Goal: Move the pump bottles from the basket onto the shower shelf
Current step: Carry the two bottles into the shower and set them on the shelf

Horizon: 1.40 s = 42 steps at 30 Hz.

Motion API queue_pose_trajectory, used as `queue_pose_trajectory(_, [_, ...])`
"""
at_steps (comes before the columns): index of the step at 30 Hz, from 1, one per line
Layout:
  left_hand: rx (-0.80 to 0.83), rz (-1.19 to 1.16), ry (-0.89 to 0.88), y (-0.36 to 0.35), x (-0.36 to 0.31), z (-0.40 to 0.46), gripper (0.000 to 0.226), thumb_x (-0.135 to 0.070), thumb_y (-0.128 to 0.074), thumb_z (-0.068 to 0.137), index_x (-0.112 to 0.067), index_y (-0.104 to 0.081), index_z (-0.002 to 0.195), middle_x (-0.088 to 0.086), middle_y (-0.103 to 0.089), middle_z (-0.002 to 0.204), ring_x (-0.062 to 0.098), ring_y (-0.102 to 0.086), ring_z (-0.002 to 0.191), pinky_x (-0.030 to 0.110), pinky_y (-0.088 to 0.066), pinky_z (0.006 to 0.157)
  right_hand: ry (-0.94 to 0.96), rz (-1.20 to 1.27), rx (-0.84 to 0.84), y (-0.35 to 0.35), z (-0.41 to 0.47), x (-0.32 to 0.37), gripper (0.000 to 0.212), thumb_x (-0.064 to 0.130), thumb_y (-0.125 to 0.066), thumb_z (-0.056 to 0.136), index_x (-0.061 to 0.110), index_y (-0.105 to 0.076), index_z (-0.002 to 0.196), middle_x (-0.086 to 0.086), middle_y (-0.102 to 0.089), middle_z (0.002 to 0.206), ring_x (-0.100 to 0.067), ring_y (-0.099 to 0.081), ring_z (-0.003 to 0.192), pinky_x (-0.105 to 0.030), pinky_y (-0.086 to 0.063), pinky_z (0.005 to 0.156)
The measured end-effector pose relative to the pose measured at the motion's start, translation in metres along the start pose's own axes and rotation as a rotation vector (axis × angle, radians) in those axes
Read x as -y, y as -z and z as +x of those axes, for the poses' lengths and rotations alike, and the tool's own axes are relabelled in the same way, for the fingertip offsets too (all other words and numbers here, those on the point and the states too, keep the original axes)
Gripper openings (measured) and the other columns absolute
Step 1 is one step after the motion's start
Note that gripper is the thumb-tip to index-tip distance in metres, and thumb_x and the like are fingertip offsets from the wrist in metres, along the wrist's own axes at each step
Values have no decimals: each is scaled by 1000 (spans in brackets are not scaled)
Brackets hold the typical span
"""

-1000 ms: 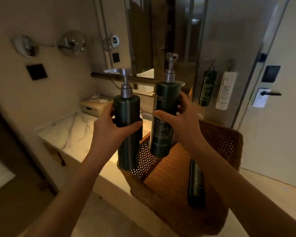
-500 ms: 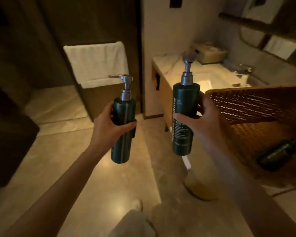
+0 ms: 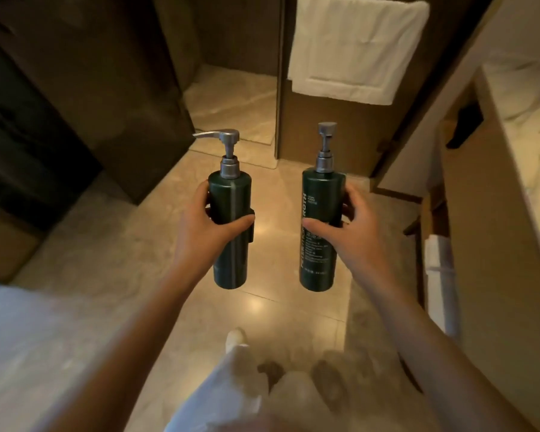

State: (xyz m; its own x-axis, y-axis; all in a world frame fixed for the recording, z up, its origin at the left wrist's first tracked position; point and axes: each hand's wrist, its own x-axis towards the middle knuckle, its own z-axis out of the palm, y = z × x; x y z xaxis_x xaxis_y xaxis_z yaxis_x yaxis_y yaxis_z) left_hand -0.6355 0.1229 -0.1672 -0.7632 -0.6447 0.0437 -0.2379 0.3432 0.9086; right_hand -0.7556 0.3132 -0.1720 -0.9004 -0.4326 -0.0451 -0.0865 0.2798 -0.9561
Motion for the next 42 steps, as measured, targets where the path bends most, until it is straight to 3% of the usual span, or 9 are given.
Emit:
queue_pose_trajectory(7, [-80,2,11,68,31,98,62,-36,-79,64,-33,-48,118,-28,-55,101,-21,-52,92,-2,-42,62,46,37,77,-104,98,39,68,27,-82,67,42,-46,122,33,-55,105,7,-53,100,-13,-41,73])
queue_pose_trajectory(12, [-132,18,-11,101,45,173,60,-37,-81,62,-39,-49,112,-30,-58,99,-18,-54,93,0,-43,64,89,66,91,-156,164,61,70,28,-83,66,42,-46,124,28,-57,111,5,-54,103,-13,-41,73])
queue_pose_trajectory(19, [-170,41,-45,111,50,307,65,-37,-82,62,-31,-51,119,-20,-61,107,-6,-57,98,16,-45,80,158,35,131,-191,292,88,64,30,-83,65,62,-44,104,41,-55,101,17,-52,100,-11,-41,75])
queue_pose_trajectory(24, [-189,42,-81,98,41,422,68,-38,-82,61,-32,-50,121,-21,-61,108,-6,-57,100,14,-44,80,224,66,152,-209,412,101,73,32,-83,63,39,-47,126,21,-58,117,-1,-54,110,-24,-47,87])
queue_pose_trajectory(27, [-196,63,-80,99,27,491,70,-36,-82,63,-33,-48,124,-25,-60,107,-15,-54,99,3,-42,75,227,74,189,-219,486,123,76,33,-83,63,37,-46,129,21,-57,118,-1,-53,111,-27,-47,88])
queue_pose_trajectory(30, [-244,67,-83,106,23,553,71,-35,-82,63,-33,-47,125,-31,-56,105,-24,-49,96,-5,-38,72,234,73,219,-237,553,139,74,34,-83,62,42,-45,125,35,-52,109,14,-50,103,-17,-41,81])
queue_pose_trajectory(32, [-286,63,-62,111,27,588,70,-36,-81,63,-33,-47,124,-28,-57,107,-20,-51,97,-3,-38,73,236,68,232,-253,591,144,72,33,-83,62,46,-45,121,40,-49,104,24,-48,96,-11,-38,75])
queue_pose_trajectory(36, [-359,30,-8,123,49,656,68,-35,-82,63,-28,-50,122,-13,-62,112,-2,-58,99,15,-45,81,242,38,262,-291,667,151,71,29,-84,63,37,-47,124,34,-52,106,14,-50,100,-10,-38,75])
queue_pose_trajectory(42, [-328,-4,-9,154,82,785,65,-40,-82,60,-35,-51,117,-25,-62,98,-15,-57,91,6,-43,69,265,43,250,-360,781,173,72,25,-84,64,38,-47,124,32,-54,106,18,-52,98,-3,-41,69])
